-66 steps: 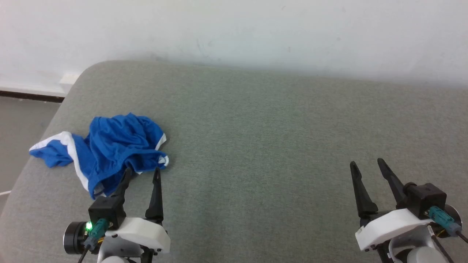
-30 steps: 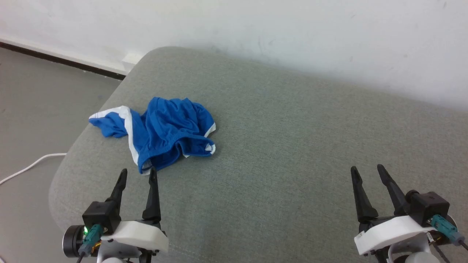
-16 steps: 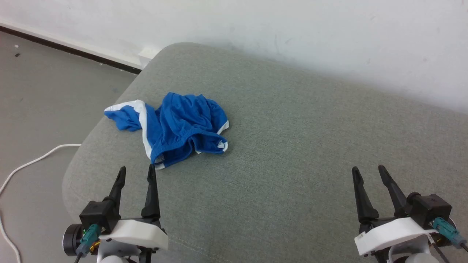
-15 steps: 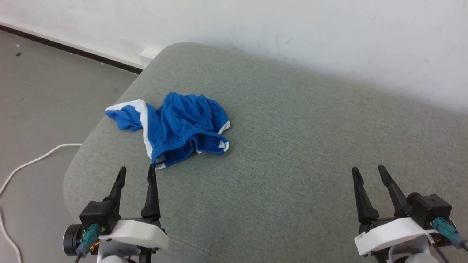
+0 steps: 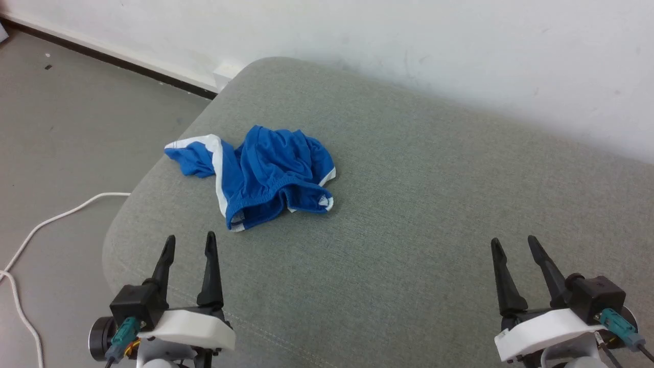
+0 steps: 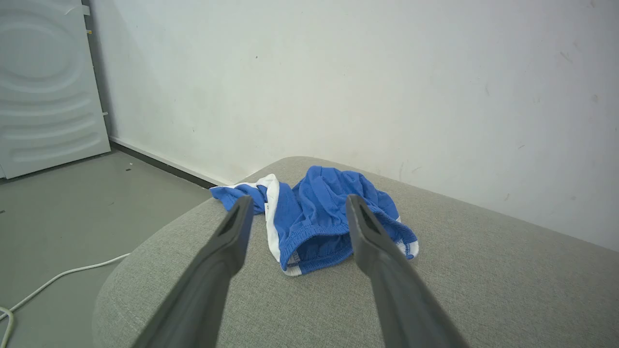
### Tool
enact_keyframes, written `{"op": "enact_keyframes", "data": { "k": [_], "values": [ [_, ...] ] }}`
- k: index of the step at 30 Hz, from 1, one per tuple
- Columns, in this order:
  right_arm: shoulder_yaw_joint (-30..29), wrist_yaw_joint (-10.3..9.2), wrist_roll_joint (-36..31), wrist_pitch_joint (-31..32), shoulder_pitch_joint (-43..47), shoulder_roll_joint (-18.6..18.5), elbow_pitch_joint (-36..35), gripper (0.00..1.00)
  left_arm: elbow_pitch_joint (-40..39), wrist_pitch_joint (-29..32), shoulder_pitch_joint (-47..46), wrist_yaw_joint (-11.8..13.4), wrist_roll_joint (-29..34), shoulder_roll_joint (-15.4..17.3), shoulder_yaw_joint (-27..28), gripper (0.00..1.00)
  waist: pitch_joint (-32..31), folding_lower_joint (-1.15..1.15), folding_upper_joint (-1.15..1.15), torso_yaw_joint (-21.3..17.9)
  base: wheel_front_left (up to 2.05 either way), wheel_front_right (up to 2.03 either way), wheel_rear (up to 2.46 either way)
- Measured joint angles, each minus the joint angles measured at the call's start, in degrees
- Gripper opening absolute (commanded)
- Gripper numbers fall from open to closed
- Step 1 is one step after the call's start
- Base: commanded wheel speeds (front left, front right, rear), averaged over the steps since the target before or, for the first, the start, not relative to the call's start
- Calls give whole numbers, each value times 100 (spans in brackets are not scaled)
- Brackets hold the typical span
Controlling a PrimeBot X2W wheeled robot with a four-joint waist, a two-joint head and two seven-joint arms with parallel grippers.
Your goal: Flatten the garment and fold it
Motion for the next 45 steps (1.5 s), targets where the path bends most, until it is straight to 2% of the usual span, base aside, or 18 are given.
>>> {"op": "enact_keyframes", "data": {
  "k": [10,14,17,22,25,32,38,42,43,44,45],
  "values": [
    [-19,0,-83,-1,-1,0,48,100,124,-1,-36,-18,-42,0,-21,100,3,0,0,-80,0,0,0],
    [-3,0,-94,-2,-8,0,54,100,764,70,-450,-245,-146,41,-52,100,52,0,0,-125,0,0,0],
    [23,0,-193,-2,-34,2,54,100,1319,586,-1185,-372,-434,145,5,100,125,0,0,-181,0,0,0],
    [62,0,-397,-1,-273,1,45,100,2280,1906,-2634,-569,-921,513,57,100,367,0,0,-333,0,0,0],
    [60,1,-499,2,-408,7,36,100,2854,2584,-3381,-576,-1254,675,193,100,557,1,0,-474,0,0,0],
    [4,1,-697,108,-449,7,-124,100,4018,3967,-4236,-635,-1740,929,202,100,945,1,0,-901,0,0,0],
    [-60,1,-792,180,-470,7,-347,100,4666,4463,-4279,-672,-1785,1013,23,100,1315,1,0,-1169,0,0,0],
    [-58,1,-791,216,-473,7,-402,100,4891,4436,-4296,-672,-1812,1036,-4,100,1499,1,0,-1306,0,0,0],
    [-59,1,-788,216,-474,7,-405,100,4927,4411,-4324,-673,-1812,1066,-14,98,1530,0,0,-1336,0,0,0],
    [-58,1,-787,215,-475,7,-408,100,4951,4363,-4346,-673,-1815,1091,-13,38,1555,0,0,-1362,0,0,0],
    [-59,1,-783,215,-475,7,-405,100,4951,4243,-4351,-673,-1840,1099,-1,0,1574,0,0,-1381,0,0,0]
  ]
}}
